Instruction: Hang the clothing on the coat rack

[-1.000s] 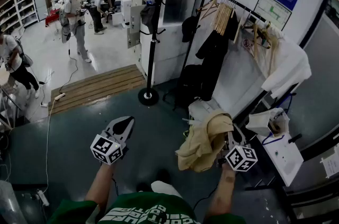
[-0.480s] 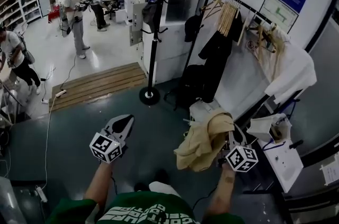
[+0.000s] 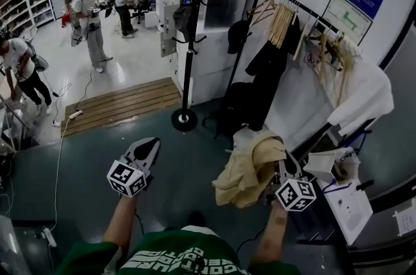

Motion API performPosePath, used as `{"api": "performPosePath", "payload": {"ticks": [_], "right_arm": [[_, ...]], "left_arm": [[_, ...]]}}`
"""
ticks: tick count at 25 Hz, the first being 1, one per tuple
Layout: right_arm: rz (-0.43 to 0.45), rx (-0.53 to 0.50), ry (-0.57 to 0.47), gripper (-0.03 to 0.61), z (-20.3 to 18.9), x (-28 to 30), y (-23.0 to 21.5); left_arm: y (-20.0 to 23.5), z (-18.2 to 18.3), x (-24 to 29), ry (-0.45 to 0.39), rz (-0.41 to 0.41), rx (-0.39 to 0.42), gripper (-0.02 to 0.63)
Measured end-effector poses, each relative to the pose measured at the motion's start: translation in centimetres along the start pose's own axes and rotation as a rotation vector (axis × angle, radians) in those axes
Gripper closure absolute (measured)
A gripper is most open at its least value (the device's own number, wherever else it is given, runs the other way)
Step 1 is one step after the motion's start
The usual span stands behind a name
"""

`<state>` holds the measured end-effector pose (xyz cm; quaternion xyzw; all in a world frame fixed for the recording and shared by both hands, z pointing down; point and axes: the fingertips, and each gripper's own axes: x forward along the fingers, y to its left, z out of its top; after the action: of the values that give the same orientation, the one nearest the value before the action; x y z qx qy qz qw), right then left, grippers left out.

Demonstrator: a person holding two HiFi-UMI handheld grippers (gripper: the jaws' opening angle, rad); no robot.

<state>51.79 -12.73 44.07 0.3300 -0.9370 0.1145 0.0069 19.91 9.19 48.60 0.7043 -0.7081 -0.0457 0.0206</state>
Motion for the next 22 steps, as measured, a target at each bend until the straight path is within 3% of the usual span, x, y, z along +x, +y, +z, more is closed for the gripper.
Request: {"api": "performPosePath", "payload": {"ticks": [22], "right_arm": [[0.103, 0.019, -0.017, 0.542, 2.3, 7.7, -2.0]], "left_arm": [[2.5, 0.6, 5.5, -0.016, 0.057, 0.026, 0.611]]}}
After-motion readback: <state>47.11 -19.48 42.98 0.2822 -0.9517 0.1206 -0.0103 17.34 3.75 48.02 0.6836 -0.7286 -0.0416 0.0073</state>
